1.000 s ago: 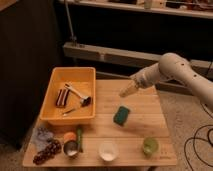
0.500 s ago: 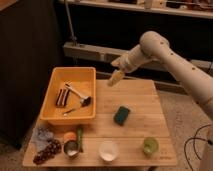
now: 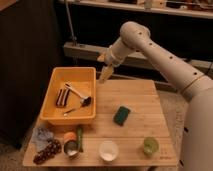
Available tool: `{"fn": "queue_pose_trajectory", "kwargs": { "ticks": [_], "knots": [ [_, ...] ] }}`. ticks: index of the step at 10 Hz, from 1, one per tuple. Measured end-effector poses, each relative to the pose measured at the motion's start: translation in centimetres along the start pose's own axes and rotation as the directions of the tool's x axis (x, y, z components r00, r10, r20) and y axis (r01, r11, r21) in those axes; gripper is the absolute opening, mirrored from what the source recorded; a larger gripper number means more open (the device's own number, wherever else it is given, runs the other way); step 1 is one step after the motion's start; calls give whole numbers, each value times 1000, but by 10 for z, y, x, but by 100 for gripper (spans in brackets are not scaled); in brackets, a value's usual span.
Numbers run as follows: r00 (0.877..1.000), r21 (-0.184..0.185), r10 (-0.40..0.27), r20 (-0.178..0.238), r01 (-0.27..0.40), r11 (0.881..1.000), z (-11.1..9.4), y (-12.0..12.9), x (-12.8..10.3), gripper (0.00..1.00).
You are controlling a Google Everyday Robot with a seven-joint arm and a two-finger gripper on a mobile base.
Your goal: Place fork in table surface
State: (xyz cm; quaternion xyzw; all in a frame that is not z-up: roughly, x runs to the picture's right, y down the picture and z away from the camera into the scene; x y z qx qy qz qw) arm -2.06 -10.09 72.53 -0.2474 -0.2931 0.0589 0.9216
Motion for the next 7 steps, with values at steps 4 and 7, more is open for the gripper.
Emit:
{"fn": "queue_pose_trajectory", "kwargs": {
  "ticks": [4, 7],
  "knots": [
    [985, 12, -170, 18, 169, 985, 13, 16, -45, 80],
    [963, -34, -270, 5, 270, 962, 27, 35, -85, 80]
  ]
}}
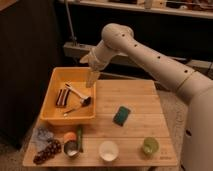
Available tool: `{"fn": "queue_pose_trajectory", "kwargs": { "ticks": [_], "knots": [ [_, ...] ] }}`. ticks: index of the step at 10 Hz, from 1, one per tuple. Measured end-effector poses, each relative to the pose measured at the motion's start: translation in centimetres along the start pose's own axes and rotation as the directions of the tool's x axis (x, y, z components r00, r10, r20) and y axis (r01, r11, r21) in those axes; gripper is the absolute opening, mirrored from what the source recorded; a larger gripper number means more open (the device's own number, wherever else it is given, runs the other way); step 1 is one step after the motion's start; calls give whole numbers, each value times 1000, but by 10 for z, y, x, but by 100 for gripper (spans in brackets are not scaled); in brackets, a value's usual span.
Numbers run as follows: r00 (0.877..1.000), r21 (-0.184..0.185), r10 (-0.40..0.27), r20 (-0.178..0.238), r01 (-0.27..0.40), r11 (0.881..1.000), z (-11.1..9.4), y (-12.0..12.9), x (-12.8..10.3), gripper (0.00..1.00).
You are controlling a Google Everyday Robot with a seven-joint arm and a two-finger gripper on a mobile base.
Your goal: Place fork in table surface
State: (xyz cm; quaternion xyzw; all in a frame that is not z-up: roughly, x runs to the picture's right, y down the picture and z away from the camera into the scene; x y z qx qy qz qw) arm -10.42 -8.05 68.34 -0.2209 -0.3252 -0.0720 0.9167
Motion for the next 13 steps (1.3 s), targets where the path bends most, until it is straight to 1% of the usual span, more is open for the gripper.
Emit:
{"fn": "queue_pose_trajectory", "kwargs": {
  "ticks": [1, 2, 3, 4, 5, 6, 7, 8, 10, 11, 13],
  "knots": [
    [1000, -35, -10, -12, 10, 999, 3, 4, -12, 80],
    [1000, -61, -10, -15, 9, 998, 10, 8, -19, 80],
    [1000, -79, 0, -15, -1, 997, 16, 11, -19, 80],
    [1000, -107, 21, -16, -23, 994, 29, 17, -12, 80],
    [999, -127, 34, -15, -36, 991, 46, 24, -5, 80],
    [999, -140, 44, -14, -46, 989, 63, 30, 1, 80],
    [998, -156, 60, -19, -62, 986, 88, 42, 15, 80],
    [998, -165, 66, -24, -69, 984, 102, 49, 22, 80],
    [996, -193, 75, -44, -82, 978, 147, 69, 38, 80],
    [994, -209, 80, -71, -93, 974, 167, 80, 48, 80],
    [994, -207, 81, -74, -95, 974, 168, 80, 50, 80]
  ]
}}
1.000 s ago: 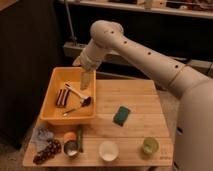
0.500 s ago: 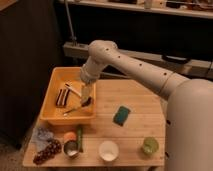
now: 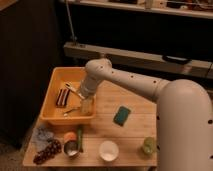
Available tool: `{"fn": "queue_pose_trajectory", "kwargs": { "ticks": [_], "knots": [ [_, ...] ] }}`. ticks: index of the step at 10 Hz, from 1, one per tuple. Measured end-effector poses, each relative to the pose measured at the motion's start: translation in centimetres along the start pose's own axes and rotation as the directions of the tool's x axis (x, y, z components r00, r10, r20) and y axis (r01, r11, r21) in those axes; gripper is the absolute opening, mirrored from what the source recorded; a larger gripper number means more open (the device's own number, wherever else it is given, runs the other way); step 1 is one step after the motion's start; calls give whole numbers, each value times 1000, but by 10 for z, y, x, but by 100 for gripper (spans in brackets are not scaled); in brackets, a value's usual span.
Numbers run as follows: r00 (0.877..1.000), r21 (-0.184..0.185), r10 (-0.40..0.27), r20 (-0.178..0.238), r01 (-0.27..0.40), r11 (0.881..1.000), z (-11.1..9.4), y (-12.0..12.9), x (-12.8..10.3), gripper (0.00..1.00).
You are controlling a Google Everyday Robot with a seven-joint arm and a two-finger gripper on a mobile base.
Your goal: Place fork in table surface
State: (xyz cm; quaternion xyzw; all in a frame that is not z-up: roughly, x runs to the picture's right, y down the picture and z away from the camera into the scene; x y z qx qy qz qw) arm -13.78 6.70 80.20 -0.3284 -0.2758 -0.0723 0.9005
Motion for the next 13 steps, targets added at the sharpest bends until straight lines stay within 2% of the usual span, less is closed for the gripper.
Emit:
{"fn": "queue_pose_trajectory", "kwargs": {
  "ticks": [5, 7, 9, 11, 13],
  "knots": [
    [1000, 1, -2, -1, 2, 1000, 1, 0, 0, 80],
    [999, 29, -34, -24, 35, 999, 1, -12, -5, 80],
    [994, 49, -74, -76, 78, 996, 7, -39, -26, 80],
    [984, 35, -113, -135, 118, 992, 12, -61, -40, 80],
    [977, 0, -156, -143, 157, 988, 18, -69, -36, 80]
  ]
}}
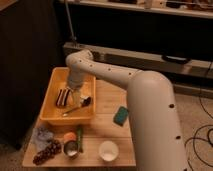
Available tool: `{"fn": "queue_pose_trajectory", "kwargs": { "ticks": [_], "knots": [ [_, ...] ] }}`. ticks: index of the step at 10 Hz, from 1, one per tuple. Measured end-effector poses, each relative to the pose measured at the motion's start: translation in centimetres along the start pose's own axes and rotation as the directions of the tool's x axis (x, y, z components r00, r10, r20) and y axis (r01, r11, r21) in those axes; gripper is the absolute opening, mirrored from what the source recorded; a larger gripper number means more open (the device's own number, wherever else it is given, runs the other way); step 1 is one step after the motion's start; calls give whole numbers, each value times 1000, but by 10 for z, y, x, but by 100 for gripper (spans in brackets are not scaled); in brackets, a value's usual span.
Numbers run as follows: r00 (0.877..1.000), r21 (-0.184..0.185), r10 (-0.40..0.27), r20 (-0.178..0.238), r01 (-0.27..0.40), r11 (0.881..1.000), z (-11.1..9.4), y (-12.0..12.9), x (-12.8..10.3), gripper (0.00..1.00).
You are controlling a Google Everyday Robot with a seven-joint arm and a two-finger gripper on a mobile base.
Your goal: Place fork in table surface
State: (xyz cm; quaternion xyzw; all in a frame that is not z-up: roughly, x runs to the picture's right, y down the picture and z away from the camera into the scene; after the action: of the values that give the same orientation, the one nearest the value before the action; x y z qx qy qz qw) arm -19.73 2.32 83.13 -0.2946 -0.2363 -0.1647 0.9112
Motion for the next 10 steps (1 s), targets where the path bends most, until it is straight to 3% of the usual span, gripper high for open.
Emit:
{"fn": "queue_pose_trajectory", "kwargs": {
  "ticks": [1, 5, 10],
  "knots": [
    [999, -27, -39, 6, 39, 999, 15, -2, -8, 80],
    [996, -85, -79, 32, 82, 993, 66, 2, -15, 80],
    [998, -139, -59, 36, 64, 988, 98, 14, -12, 80]
  ]
}}
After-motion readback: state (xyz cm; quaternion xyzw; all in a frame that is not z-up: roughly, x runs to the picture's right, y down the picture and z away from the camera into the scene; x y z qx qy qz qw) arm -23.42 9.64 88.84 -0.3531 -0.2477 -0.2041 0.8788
